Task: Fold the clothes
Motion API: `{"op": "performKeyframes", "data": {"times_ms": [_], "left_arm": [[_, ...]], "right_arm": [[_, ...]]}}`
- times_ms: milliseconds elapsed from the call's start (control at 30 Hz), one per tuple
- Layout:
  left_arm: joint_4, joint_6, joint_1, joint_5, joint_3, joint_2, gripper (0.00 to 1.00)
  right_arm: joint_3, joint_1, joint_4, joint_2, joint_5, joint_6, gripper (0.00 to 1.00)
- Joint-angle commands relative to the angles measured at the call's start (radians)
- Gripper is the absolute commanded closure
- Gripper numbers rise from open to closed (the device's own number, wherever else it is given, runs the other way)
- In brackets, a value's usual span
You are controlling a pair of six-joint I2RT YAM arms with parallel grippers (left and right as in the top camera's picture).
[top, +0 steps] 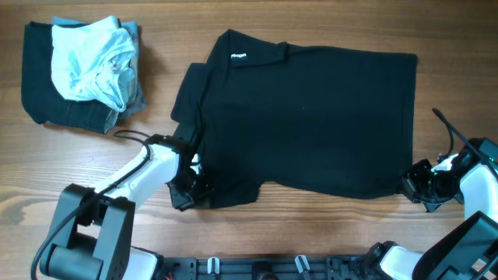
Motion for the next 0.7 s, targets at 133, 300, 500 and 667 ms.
{"op": "performKeyframes", "data": {"times_ms": [133,300,500,667], "left_arm": [[-0.282,0.107,0.028,-0.072,0.241,-0.077,0.96],[-0.248,0.111,0.028,-0.092,0.342,-0.122,0.96],[-0.148,0.111,0.028,-0.101,0.354,-0.12,0.96],[-0.026,0.111,0.028,-0.131,0.354,-0.12,0.96]], "right_arm": [[0.097,0.001,-0.104,-0.012,-0.022,-0.055,0.96],[0.131,0.001,-0.117,-0.012,-0.027,-0.053,0.96],[0.131,0.001,-0.065,-0.012,-0.103,-0.052,0.96],[0.131,0.001,0.014,-0.012,-0.125,-0.008,0.96]]}}
